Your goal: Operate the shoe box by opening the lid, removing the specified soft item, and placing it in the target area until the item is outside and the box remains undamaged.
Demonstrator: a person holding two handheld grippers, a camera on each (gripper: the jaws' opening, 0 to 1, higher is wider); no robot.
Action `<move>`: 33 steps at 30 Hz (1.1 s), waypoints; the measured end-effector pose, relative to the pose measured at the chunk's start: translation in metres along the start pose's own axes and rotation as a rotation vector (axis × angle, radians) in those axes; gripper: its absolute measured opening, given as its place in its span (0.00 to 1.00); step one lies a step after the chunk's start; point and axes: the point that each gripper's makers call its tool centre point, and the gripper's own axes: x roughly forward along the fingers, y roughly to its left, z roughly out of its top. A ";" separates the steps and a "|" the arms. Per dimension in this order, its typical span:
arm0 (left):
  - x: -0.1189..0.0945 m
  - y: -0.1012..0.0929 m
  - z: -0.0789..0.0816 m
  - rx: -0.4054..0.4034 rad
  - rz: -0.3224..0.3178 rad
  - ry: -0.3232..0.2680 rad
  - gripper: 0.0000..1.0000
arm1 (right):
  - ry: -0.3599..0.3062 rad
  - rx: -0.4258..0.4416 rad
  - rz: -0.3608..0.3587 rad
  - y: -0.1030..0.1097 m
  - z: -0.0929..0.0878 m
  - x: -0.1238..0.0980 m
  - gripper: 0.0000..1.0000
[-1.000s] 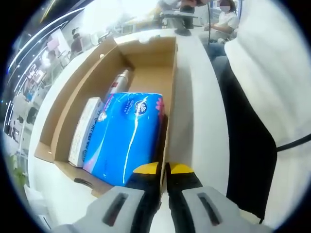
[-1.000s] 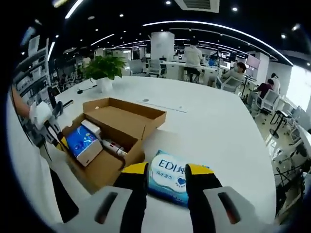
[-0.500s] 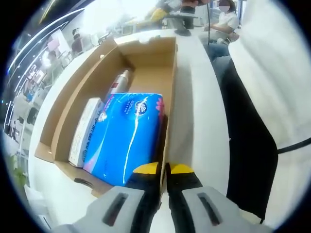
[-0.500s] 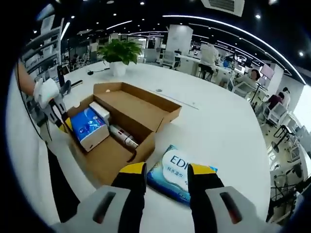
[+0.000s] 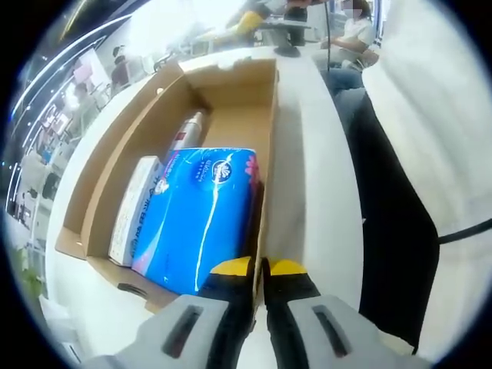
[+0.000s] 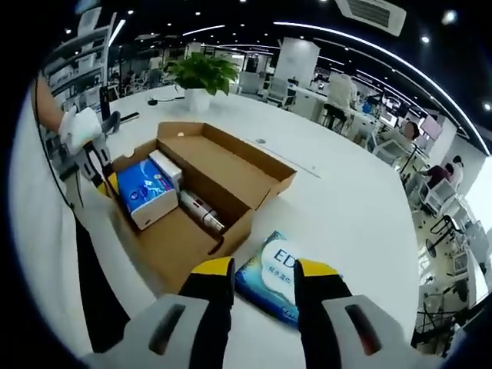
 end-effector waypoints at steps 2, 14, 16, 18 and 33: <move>0.000 0.000 0.000 -0.001 -0.001 0.000 0.05 | -0.015 0.009 0.008 0.001 0.006 -0.001 0.30; 0.000 0.000 0.000 0.001 -0.002 -0.001 0.05 | -0.055 0.053 0.028 0.004 0.022 0.001 0.30; 0.000 0.000 0.000 0.001 -0.002 -0.001 0.05 | -0.053 0.036 0.042 0.009 0.025 0.003 0.30; 0.000 0.000 0.000 0.001 -0.003 -0.001 0.05 | -0.054 0.029 0.060 0.014 0.029 0.005 0.30; 0.000 0.000 0.000 -0.001 -0.003 -0.001 0.05 | -0.017 -0.176 0.116 0.038 0.037 0.023 0.19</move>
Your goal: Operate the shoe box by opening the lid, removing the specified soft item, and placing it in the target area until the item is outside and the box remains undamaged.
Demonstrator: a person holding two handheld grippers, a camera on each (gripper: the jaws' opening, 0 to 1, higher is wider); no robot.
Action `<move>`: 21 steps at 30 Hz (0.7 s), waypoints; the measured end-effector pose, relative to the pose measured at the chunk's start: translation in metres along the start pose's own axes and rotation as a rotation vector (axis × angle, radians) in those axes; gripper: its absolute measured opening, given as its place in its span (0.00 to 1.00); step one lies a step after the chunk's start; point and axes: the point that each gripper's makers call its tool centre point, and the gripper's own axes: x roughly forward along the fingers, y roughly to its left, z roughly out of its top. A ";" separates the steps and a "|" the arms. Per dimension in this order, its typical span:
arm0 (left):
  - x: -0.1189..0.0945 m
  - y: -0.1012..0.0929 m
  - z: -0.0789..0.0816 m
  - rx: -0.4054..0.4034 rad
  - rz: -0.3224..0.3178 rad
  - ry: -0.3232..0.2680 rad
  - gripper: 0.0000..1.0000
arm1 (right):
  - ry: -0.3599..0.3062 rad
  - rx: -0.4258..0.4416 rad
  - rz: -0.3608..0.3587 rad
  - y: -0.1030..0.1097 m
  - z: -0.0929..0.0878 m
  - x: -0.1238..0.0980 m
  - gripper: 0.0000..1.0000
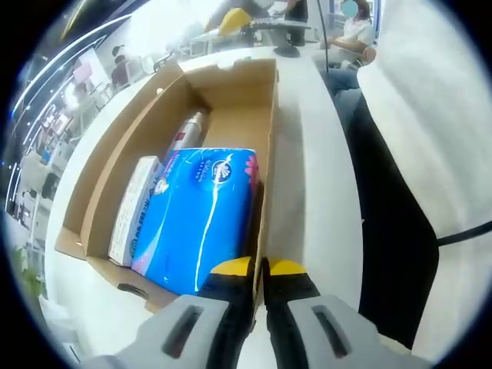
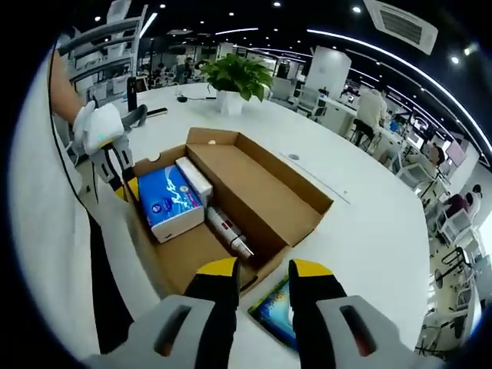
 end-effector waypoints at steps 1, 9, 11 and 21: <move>0.000 0.000 0.000 0.000 0.001 0.000 0.05 | 0.003 -0.017 -0.009 0.001 0.001 0.002 0.20; 0.000 0.000 0.000 0.001 -0.003 -0.001 0.05 | 0.103 -0.149 0.049 0.013 0.005 0.026 0.22; 0.000 0.000 0.000 0.000 -0.002 -0.001 0.05 | 0.110 -0.146 0.060 0.018 0.004 0.033 0.23; 0.000 0.000 0.000 0.007 0.006 -0.008 0.05 | 0.127 -0.141 0.044 0.037 -0.003 0.042 0.29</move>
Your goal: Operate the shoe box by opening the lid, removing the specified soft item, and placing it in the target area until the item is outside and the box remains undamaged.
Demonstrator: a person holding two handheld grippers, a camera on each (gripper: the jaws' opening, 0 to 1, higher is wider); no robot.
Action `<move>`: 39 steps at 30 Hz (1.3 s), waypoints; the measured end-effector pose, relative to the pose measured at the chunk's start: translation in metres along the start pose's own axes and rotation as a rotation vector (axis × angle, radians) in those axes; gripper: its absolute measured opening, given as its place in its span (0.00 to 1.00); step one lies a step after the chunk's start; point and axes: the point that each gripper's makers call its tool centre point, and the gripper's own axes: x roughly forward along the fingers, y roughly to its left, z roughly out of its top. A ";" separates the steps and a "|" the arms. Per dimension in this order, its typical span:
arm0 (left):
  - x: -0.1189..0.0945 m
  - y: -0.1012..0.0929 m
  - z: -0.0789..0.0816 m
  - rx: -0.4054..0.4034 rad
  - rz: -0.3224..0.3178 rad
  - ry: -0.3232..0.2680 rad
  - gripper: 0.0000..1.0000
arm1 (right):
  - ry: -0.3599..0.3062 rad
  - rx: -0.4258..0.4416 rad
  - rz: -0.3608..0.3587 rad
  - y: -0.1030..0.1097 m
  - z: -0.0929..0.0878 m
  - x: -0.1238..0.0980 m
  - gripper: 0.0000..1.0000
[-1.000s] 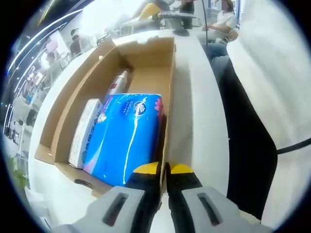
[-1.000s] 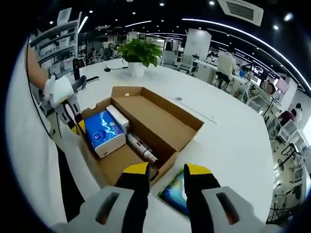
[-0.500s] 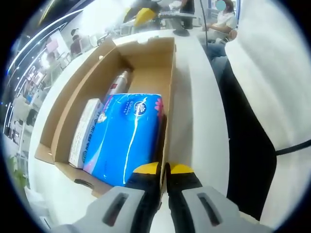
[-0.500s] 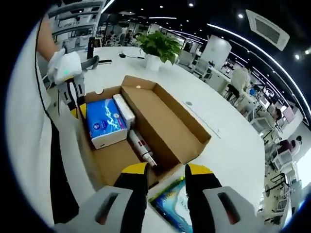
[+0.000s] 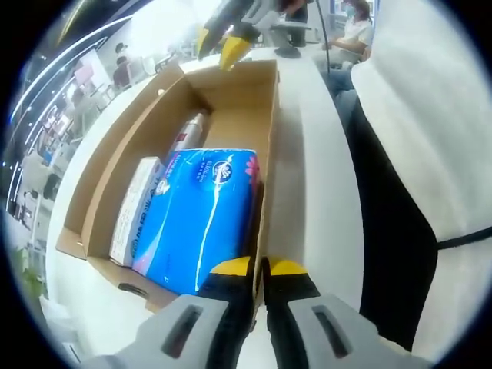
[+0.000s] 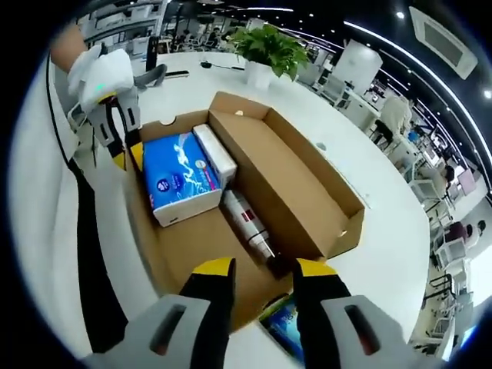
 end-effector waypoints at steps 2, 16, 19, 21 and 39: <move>0.000 0.000 0.000 -0.002 -0.005 0.003 0.05 | 0.008 -0.009 0.009 0.001 -0.001 0.004 0.30; 0.000 -0.002 0.001 0.005 0.006 -0.001 0.05 | 0.055 -0.108 0.074 0.020 -0.002 0.028 0.39; 0.000 -0.002 0.001 0.005 0.005 -0.002 0.05 | 0.063 -0.124 0.071 0.018 -0.001 0.032 0.39; 0.000 -0.002 0.001 0.006 0.005 -0.003 0.05 | 0.067 -0.121 0.082 0.018 0.000 0.036 0.38; -0.001 -0.002 0.001 0.012 0.004 -0.005 0.05 | 0.171 -0.193 0.098 0.017 -0.008 0.061 0.65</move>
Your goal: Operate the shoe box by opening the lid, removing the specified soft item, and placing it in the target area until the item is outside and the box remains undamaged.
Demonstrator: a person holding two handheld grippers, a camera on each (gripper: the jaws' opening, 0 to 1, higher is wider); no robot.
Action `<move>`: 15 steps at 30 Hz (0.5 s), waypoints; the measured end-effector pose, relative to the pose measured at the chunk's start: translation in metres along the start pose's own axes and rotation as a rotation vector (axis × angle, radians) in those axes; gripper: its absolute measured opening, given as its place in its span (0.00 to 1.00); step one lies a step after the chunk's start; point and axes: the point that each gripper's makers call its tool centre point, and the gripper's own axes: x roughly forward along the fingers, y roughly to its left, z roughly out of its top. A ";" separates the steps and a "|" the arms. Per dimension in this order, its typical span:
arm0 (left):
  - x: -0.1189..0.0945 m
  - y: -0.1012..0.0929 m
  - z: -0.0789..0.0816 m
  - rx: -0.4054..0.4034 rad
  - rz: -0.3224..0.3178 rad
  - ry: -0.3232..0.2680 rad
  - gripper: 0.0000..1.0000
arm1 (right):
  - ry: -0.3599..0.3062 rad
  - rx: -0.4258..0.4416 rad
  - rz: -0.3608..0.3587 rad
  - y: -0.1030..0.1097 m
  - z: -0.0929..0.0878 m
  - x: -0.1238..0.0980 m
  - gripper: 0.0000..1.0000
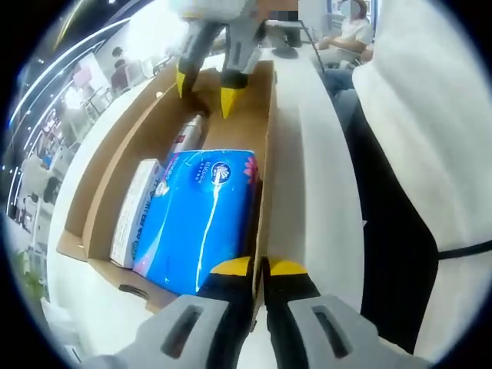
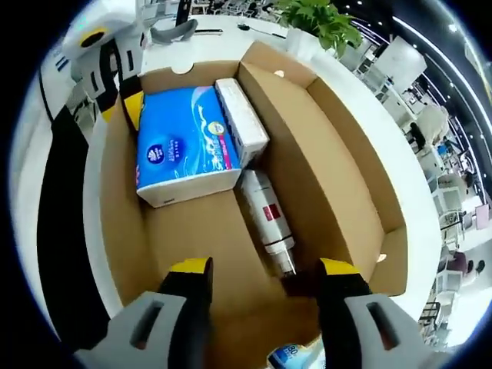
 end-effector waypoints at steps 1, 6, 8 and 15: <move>0.000 0.000 0.000 0.000 0.000 -0.001 0.05 | -0.007 -0.007 0.002 0.001 0.002 0.001 0.65; 0.000 0.000 0.000 0.000 0.000 0.000 0.05 | 0.014 0.012 0.049 0.010 0.000 0.007 0.57; 0.000 0.000 0.000 -0.001 0.001 0.000 0.05 | 0.014 0.005 0.047 0.010 0.001 0.007 0.56; 0.000 0.000 0.000 0.006 0.000 -0.001 0.05 | 0.027 -0.047 0.031 0.006 0.002 0.013 0.52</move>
